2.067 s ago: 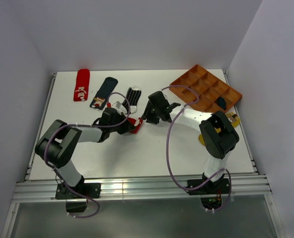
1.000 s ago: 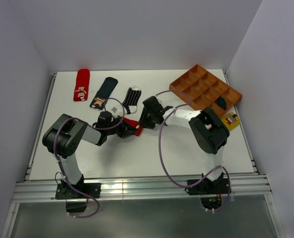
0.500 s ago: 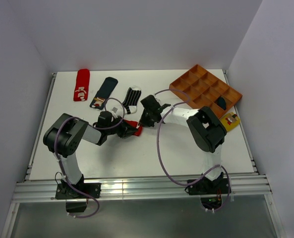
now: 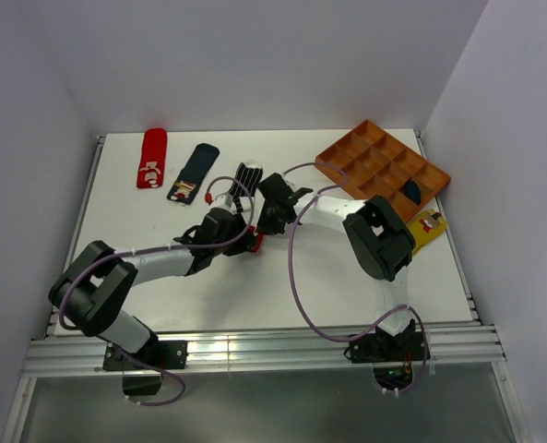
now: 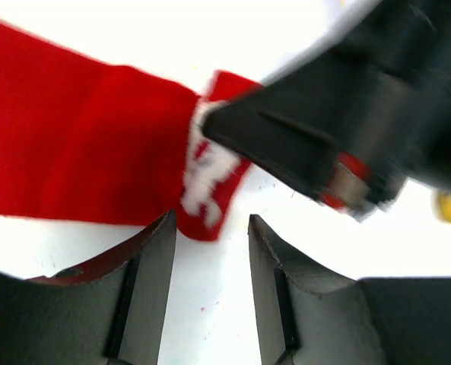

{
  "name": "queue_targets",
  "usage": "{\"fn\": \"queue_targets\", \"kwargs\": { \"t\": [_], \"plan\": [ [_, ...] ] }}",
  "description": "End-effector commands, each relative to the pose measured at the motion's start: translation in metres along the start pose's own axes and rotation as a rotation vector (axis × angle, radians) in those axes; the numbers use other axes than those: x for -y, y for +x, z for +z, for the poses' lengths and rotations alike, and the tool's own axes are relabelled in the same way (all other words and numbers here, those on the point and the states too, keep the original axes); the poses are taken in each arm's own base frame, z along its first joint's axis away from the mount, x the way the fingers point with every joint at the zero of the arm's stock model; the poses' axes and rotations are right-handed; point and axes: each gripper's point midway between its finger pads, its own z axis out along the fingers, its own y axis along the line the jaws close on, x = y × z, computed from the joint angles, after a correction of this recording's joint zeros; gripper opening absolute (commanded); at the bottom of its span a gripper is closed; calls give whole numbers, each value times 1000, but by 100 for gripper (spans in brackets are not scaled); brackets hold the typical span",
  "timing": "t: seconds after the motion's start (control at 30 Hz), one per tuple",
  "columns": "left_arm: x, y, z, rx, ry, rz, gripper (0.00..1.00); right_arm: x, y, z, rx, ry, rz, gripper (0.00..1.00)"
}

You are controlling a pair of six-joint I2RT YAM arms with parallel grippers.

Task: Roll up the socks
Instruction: Roll the sock at the center of the board.

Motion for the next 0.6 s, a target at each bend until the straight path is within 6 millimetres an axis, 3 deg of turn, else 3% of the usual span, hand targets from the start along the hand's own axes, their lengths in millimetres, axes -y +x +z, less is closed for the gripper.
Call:
{"fn": "queue_targets", "kwargs": {
  "t": [0.0, 0.23, 0.57],
  "plan": [
    [-3, -33, -16, 210, -160, 208, 48, 19, 5, 7, -10, 98, -37, 0],
    [38, -28, -22, 333, -147, 448, 49, 17, 6, 9, -26, 96, -40, 0],
    [44, -19, -3, 334, -175, 550, 49, 16, 8, 10, -32, 89, -38, 0]
  ]
}}
